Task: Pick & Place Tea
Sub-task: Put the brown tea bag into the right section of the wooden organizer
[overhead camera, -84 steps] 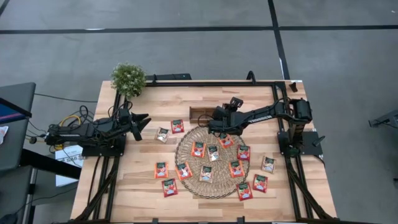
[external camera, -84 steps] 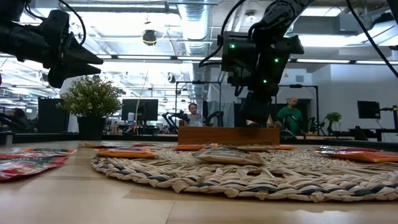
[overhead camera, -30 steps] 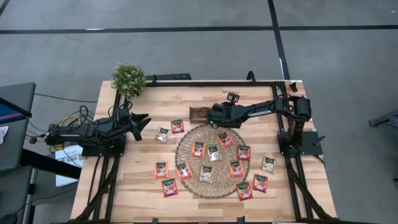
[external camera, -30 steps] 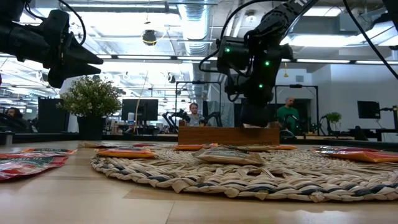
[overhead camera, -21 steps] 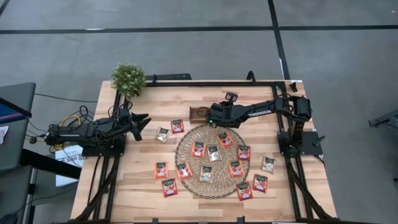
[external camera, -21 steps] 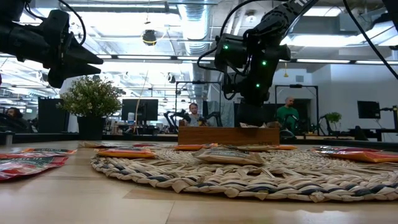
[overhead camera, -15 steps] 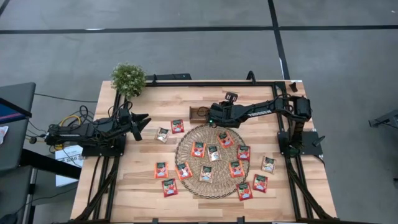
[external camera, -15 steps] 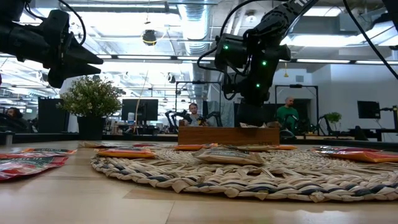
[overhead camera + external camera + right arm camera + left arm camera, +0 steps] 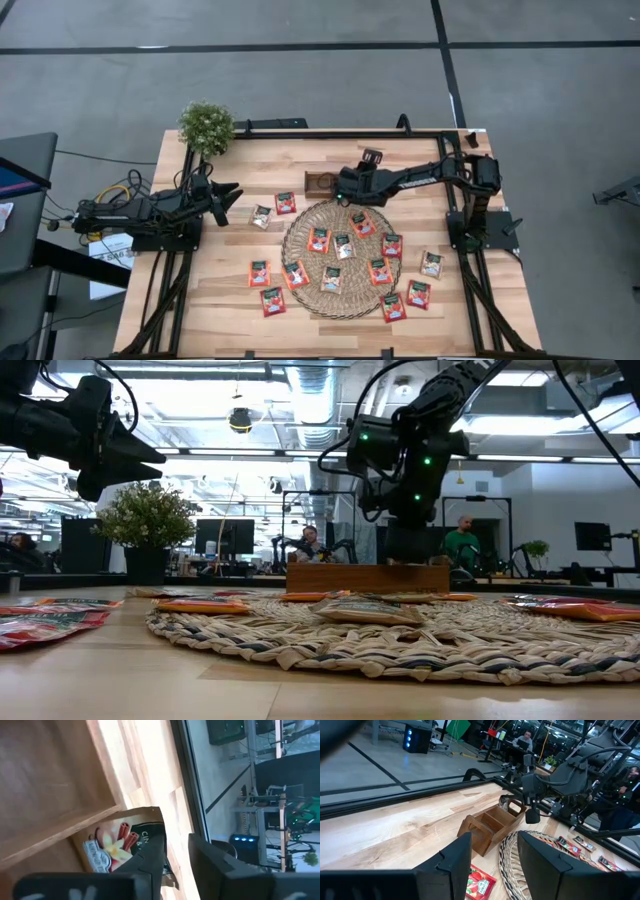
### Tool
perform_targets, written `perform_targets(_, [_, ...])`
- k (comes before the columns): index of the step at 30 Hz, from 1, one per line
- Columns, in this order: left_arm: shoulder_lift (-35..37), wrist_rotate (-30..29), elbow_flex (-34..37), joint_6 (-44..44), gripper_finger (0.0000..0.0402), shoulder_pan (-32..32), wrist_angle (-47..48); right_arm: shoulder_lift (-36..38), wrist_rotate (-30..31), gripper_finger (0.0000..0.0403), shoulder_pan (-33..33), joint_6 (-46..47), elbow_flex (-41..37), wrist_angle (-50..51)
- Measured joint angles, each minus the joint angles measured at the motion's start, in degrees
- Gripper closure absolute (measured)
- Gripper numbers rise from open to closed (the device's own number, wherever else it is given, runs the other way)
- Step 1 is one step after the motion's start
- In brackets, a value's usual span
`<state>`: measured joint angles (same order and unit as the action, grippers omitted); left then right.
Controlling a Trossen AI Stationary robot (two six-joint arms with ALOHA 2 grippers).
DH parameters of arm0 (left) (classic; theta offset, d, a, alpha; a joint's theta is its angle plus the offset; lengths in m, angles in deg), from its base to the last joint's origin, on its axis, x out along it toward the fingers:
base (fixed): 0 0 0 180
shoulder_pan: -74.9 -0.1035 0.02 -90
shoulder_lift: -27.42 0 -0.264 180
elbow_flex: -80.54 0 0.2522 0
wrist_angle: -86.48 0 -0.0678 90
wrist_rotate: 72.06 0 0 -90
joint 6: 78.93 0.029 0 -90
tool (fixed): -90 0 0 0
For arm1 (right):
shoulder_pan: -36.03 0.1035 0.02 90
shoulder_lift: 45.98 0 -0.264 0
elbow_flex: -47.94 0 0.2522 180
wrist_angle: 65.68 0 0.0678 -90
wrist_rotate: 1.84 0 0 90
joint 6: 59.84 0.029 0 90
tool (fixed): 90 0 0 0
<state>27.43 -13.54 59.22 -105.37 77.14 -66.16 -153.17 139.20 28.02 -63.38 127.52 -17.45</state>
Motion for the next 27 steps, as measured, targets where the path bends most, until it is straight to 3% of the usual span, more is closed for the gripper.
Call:
perform_targets(12, [0.0, 0.0, 0.0, 0.0, 0.0250, 0.0, 0.0, 3.4, 4.6, 0.0316, 5.0, -1.9, 3.3, 6.7])
perform_targets(17, [0.0, 0.0, 0.0, 0.0, 0.0250, 0.0, -0.2, 9.7, 3.7, 0.0316, 7.6, 2.4, 4.1, 18.1])
perform_targets(20, [0.0, 0.2, 0.0, 0.0, 0.0250, 0.0, -0.4, 15.1, -2.7, 0.0316, 9.1, 8.6, 4.2, 28.7])
perform_targets(24, [0.0, 0.2, 0.0, 0.0, 0.0250, 0.0, -0.4, 22.6, -19.2, 0.0316, 10.4, 19.1, 4.1, 40.1])
perform_targets(27, [0.0, 0.2, 0.0, 0.0, 0.0250, 0.0, -0.4, 27.8, -30.5, 0.0316, 12.2, 25.7, 4.1, 43.1])
